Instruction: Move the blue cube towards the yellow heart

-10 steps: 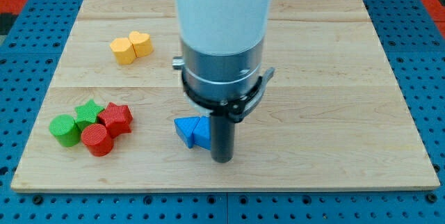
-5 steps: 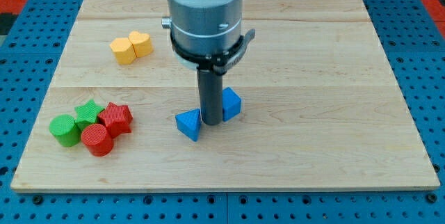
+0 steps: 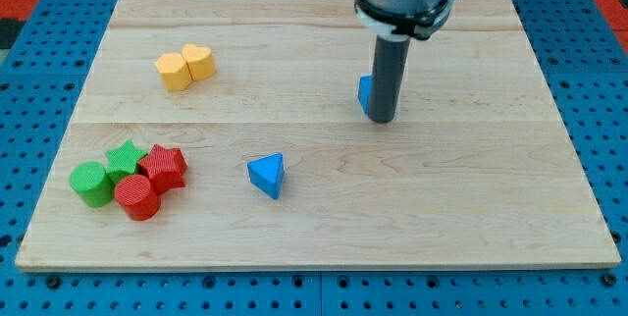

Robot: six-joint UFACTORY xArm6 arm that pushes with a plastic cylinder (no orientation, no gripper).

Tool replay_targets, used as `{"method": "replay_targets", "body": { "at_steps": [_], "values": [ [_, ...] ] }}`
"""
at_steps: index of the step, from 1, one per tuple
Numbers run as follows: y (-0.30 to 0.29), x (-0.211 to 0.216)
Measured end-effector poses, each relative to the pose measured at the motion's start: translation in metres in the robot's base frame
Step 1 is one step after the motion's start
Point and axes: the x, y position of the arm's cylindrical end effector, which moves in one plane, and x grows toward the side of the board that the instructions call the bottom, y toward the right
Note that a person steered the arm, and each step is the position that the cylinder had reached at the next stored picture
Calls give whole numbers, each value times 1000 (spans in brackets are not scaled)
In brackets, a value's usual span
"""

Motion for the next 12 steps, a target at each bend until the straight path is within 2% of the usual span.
{"method": "replay_targets", "body": {
  "at_steps": [3,4,5,6,8,9,11,12],
  "values": [
    [51,-73],
    [37,-62],
    [64,-44],
    [45,-31],
    [-70,-102],
    [-107,-100],
    [-117,-55],
    [-144,-58]
  ]
}}
